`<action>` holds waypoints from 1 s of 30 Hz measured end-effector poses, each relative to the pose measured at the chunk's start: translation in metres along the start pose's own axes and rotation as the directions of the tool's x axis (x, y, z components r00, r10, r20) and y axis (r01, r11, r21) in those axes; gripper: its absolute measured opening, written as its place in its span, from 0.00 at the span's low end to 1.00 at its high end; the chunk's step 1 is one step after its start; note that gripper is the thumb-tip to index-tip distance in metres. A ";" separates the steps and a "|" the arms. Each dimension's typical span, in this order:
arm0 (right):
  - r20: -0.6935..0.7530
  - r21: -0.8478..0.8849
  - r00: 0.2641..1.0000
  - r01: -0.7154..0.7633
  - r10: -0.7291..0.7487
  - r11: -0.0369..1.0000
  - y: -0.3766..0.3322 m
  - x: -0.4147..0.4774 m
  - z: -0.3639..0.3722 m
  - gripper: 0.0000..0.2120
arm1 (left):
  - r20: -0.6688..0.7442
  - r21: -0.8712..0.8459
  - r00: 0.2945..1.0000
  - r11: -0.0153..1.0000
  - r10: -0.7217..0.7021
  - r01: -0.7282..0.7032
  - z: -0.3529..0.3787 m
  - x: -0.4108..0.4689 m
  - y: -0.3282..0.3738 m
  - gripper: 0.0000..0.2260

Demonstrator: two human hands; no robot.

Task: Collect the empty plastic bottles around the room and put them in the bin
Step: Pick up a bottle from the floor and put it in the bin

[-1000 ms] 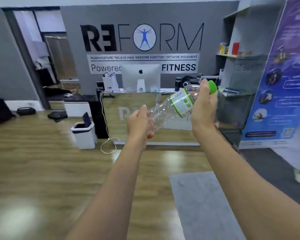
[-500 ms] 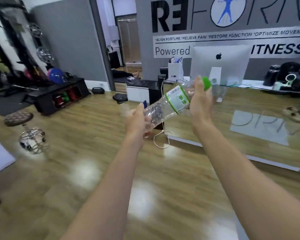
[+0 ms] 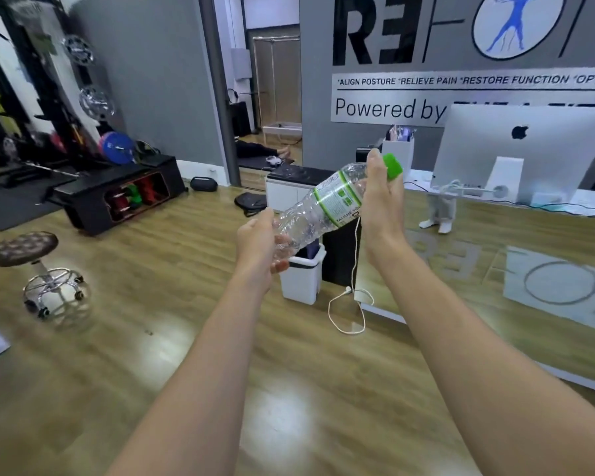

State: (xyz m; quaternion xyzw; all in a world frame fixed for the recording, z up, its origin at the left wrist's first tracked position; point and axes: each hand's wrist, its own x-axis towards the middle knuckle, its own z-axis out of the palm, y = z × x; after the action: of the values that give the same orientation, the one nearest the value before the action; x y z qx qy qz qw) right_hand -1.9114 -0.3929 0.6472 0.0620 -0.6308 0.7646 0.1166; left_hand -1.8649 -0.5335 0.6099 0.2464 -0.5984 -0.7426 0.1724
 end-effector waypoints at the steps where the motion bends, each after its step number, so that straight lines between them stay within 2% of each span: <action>1: 0.000 0.013 1.000 -0.003 0.003 1.000 0.007 0.018 0.014 0.11 | -0.002 -0.004 1.000 1.000 0.004 -0.004 0.001 0.023 0.004 0.09; 3: -0.009 0.022 1.000 0.006 -0.006 1.000 0.024 0.054 0.042 0.15 | -0.015 0.002 1.000 1.000 0.008 -0.008 0.004 0.071 0.009 0.09; 10: 0.063 0.053 0.998 -0.023 0.019 0.998 0.089 0.189 0.135 0.06 | -0.081 0.023 0.997 1.000 -0.011 0.013 0.015 0.238 0.026 0.10; 14: 0.069 0.040 0.997 -0.026 0.024 0.999 0.112 0.264 0.186 0.14 | -0.104 0.032 0.995 0.999 0.000 0.003 0.023 0.332 0.046 0.11; 19: 0.106 -0.011 0.993 -0.046 0.047 0.999 0.156 0.348 0.259 0.09 | -0.145 0.014 0.989 1.000 -0.007 0.009 0.015 0.453 0.054 0.10; 22: 0.102 -0.005 0.992 -0.071 0.071 0.997 0.197 0.397 0.302 0.09 | -0.154 0.018 0.988 1.000 -0.004 0.007 0.011 0.534 0.046 0.10; 25: 0.078 -0.051 0.994 -0.071 0.075 0.996 0.232 0.445 0.341 0.10 | -0.131 0.023 0.991 1.000 -0.003 0.006 0.008 0.613 0.040 0.11; 30: 0.017 -0.133 0.996 -0.082 0.085 0.988 0.283 0.519 0.388 0.11 | 0.002 0.161 1.000 0.987 0.026 -0.026 0.015 0.730 0.027 0.14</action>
State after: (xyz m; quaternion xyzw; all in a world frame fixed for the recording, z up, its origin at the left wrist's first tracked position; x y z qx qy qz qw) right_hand -2.5049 -0.7706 0.5797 0.0364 -0.6832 0.7247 0.0813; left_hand -2.4725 -0.9302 0.5220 0.2519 -0.6598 -0.6893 0.1618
